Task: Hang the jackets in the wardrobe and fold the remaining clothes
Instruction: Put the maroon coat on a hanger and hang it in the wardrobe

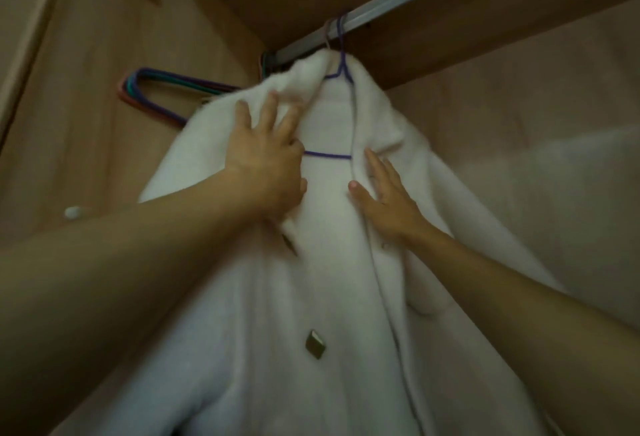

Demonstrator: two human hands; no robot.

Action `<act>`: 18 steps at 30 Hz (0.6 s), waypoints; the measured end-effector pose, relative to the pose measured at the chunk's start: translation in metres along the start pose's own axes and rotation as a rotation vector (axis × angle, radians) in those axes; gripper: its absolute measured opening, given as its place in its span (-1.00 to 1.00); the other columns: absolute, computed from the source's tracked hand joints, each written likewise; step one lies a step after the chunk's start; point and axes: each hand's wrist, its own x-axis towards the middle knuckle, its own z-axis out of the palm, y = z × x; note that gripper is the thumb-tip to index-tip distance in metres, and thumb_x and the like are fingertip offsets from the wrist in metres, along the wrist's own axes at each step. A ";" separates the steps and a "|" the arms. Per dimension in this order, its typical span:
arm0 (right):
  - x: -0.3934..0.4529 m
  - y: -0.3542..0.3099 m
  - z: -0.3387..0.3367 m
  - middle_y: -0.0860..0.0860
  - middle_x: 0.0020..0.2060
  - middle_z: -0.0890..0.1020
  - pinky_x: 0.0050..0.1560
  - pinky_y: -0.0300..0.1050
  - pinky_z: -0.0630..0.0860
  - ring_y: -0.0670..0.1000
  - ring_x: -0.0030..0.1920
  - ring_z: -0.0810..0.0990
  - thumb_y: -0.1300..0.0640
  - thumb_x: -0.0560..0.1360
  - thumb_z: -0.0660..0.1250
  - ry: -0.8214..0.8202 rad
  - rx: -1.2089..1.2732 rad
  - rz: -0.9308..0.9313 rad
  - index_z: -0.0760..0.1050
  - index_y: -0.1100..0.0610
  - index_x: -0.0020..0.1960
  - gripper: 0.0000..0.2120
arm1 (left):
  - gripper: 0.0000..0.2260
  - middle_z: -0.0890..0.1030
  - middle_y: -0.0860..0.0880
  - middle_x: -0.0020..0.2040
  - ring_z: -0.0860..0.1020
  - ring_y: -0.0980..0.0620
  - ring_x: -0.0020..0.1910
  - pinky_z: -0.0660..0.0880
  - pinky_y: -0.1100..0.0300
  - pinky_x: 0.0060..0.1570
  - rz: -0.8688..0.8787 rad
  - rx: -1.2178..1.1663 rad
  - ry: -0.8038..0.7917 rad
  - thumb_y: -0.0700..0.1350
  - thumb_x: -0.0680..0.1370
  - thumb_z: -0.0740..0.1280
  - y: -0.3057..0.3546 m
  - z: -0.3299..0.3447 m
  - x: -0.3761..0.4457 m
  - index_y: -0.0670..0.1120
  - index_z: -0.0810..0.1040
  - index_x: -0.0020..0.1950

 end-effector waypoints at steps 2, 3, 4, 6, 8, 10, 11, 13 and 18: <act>0.010 0.002 0.017 -0.08 0.61 -0.01 0.54 0.20 0.08 -0.01 0.58 0.06 -0.39 0.53 0.11 -0.015 0.093 -0.021 -0.10 -0.36 0.53 -0.34 | -0.40 -0.14 -0.08 0.64 -0.23 -0.25 0.58 -0.14 -0.34 0.48 -0.020 0.089 -0.014 0.31 0.57 0.08 -0.001 0.003 -0.001 0.06 0.28 0.54; 0.016 0.000 0.026 -0.07 0.60 0.03 0.55 0.17 0.09 -0.02 0.58 0.07 -0.34 0.56 0.12 -0.031 0.139 -0.037 -0.07 -0.31 0.55 -0.36 | -0.40 -0.13 -0.11 0.63 -0.22 -0.27 0.58 -0.13 -0.35 0.49 -0.032 0.139 -0.026 0.30 0.58 0.06 -0.002 0.005 -0.002 0.05 0.27 0.55; 0.021 -0.002 0.035 -0.07 0.59 0.07 0.55 0.12 0.11 -0.02 0.57 0.11 -0.29 0.59 0.12 -0.052 0.187 -0.051 -0.03 -0.23 0.58 -0.37 | -0.40 -0.12 -0.14 0.63 -0.21 -0.29 0.57 -0.11 -0.35 0.49 -0.041 0.186 -0.040 0.30 0.59 0.05 -0.004 0.006 -0.003 0.04 0.28 0.55; 0.030 -0.011 0.056 -0.06 0.57 0.16 0.53 -0.03 0.16 -0.02 0.54 0.19 -0.21 0.63 0.12 -0.105 0.282 -0.060 0.03 -0.14 0.59 -0.41 | -0.41 -0.07 -0.20 0.62 -0.17 -0.32 0.57 -0.06 -0.35 0.48 -0.051 0.259 -0.072 0.30 0.59 0.06 -0.009 0.009 -0.008 0.02 0.32 0.53; 0.032 -0.020 0.081 -0.04 0.56 0.21 0.52 -0.04 0.19 -0.01 0.52 0.24 -0.20 0.63 0.11 -0.156 0.376 -0.047 0.03 -0.15 0.59 -0.42 | -0.42 -0.02 -0.22 0.61 -0.13 -0.34 0.57 -0.04 -0.35 0.47 -0.055 0.319 -0.086 0.29 0.59 0.06 -0.015 0.012 -0.015 0.01 0.35 0.51; 0.033 -0.025 0.101 -0.03 0.56 0.21 0.53 0.02 0.21 -0.02 0.52 0.24 -0.21 0.63 0.12 -0.146 0.455 -0.034 0.01 -0.19 0.58 -0.43 | -0.41 -0.04 -0.22 0.61 -0.14 -0.34 0.57 -0.05 -0.34 0.48 -0.051 0.348 -0.085 0.29 0.60 0.03 -0.019 0.014 -0.020 0.00 0.32 0.53; 0.033 -0.024 0.105 -0.03 0.56 0.20 0.53 0.03 0.21 -0.03 0.53 0.23 -0.19 0.63 0.13 -0.125 0.477 -0.038 0.01 -0.19 0.57 -0.43 | -0.41 -0.05 -0.22 0.62 -0.15 -0.34 0.57 -0.06 -0.33 0.49 -0.048 0.347 -0.086 0.29 0.60 0.02 -0.020 0.014 -0.022 0.00 0.31 0.53; 0.035 -0.020 0.106 -0.03 0.57 0.18 0.54 0.01 0.19 -0.04 0.53 0.20 -0.15 0.65 0.12 -0.105 0.476 -0.061 0.01 -0.16 0.58 -0.44 | -0.40 -0.05 -0.21 0.62 -0.14 -0.34 0.57 -0.06 -0.34 0.49 -0.040 0.329 -0.079 0.30 0.60 0.01 -0.020 0.013 -0.023 -0.01 0.31 0.53; 0.033 -0.015 0.081 -0.07 0.57 0.16 0.41 -0.19 0.18 -0.05 0.53 0.19 -0.19 0.64 0.09 -0.153 0.411 -0.073 0.02 -0.14 0.59 -0.43 | -0.41 0.02 -0.20 0.62 -0.15 -0.37 0.56 -0.10 -0.38 0.47 -0.045 0.220 -0.069 0.31 0.58 0.03 -0.013 0.008 -0.024 0.01 0.37 0.49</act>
